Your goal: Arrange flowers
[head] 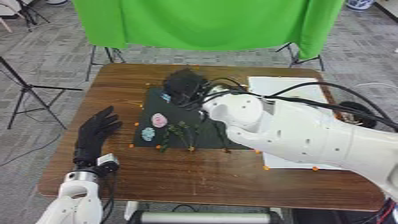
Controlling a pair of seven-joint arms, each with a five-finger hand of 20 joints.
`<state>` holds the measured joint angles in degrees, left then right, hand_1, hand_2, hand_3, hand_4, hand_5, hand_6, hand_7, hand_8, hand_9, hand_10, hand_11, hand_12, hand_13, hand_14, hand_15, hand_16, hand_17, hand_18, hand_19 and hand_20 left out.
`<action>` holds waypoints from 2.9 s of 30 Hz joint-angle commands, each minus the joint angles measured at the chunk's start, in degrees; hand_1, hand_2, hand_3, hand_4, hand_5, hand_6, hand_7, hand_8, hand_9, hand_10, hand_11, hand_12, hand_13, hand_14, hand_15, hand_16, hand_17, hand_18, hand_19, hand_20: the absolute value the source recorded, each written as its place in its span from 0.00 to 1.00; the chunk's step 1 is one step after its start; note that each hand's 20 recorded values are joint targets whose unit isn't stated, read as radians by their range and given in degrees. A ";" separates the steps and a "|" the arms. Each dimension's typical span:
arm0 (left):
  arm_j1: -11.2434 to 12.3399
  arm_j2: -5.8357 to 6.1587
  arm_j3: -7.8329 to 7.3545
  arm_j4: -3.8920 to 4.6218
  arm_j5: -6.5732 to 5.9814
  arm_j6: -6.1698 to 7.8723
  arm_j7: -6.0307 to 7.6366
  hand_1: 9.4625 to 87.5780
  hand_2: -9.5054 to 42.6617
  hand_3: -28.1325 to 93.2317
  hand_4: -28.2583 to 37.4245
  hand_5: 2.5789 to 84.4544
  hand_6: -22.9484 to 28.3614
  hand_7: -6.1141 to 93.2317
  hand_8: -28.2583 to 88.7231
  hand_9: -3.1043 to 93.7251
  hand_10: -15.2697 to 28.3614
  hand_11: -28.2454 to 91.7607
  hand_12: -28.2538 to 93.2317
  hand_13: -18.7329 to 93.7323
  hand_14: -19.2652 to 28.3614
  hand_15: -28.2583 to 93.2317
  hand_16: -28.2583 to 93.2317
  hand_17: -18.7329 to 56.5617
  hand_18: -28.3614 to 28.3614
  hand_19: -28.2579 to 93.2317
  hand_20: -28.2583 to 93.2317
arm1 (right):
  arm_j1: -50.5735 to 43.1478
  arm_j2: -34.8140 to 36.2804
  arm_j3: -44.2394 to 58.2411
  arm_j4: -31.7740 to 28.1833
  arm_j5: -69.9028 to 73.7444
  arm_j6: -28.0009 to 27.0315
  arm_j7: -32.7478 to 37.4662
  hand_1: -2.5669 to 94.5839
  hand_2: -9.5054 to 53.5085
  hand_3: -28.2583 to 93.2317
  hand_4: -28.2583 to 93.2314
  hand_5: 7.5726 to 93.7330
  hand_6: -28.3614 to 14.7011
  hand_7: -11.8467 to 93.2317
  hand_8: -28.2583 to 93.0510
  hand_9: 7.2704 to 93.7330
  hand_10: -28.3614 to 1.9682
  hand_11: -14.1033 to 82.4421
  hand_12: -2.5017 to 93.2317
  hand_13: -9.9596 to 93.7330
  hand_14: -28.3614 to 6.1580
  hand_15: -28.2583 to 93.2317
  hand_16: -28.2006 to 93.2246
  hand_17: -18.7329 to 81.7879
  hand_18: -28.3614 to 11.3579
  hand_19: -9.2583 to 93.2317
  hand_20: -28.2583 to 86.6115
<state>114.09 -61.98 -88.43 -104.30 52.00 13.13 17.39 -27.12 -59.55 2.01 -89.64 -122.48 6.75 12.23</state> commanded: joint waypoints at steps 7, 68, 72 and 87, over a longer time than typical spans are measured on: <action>0.38 -0.31 1.15 1.52 -0.35 -1.10 -1.05 0.07 0.17 0.82 0.00 0.51 0.44 0.21 0.17 0.49 0.64 0.38 0.33 0.50 0.76 0.48 0.24 0.33 0.77 0.32 0.40 | -3.44 -1.11 -1.13 0.56 -2.48 -4.85 0.10 0.60 0.10 0.73 0.03 0.79 0.75 0.33 0.24 0.82 0.65 0.24 0.25 0.97 0.80 0.77 0.46 0.83 0.39 1.00 0.74; 1.99 -0.21 -0.05 0.46 -0.22 -0.63 -1.80 0.08 0.16 0.82 0.00 0.50 0.44 0.21 0.17 0.49 0.64 0.38 0.33 0.50 0.76 0.48 0.24 0.33 0.77 0.32 0.40 | -16.09 19.59 41.01 -12.17 13.08 -22.85 22.92 0.18 0.00 0.73 0.10 0.40 0.58 0.16 0.19 0.50 0.30 0.21 0.17 0.89 0.61 0.72 0.44 0.72 0.26 1.00 0.65; 2.01 -0.10 0.04 0.37 -0.11 -0.62 -1.67 0.09 0.16 0.82 0.00 0.50 0.44 0.21 0.17 0.49 0.64 0.38 0.33 0.50 0.76 0.48 0.24 0.33 0.77 0.32 0.40 | -19.48 21.53 45.23 -11.84 17.09 -26.90 26.71 0.13 0.00 0.69 0.09 0.37 0.54 0.13 0.20 0.48 0.18 0.20 0.16 0.89 0.58 0.70 0.44 0.72 0.25 1.00 0.63; 1.35 0.05 1.09 0.49 0.15 -0.99 -1.64 0.10 0.15 0.82 0.00 0.50 0.44 0.21 0.17 0.49 0.64 0.39 0.32 0.50 0.76 0.48 0.24 0.33 0.77 0.32 0.40 | -19.49 21.95 39.74 -6.68 14.69 -25.30 30.16 0.35 0.00 0.75 0.10 0.62 0.65 0.25 0.18 0.80 0.42 0.32 0.23 0.96 0.71 0.73 0.46 0.80 0.35 1.00 0.70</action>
<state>114.43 -61.75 -88.53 -104.69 52.08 12.62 17.01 -46.60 -36.33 43.59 -98.20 -105.67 -18.70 40.82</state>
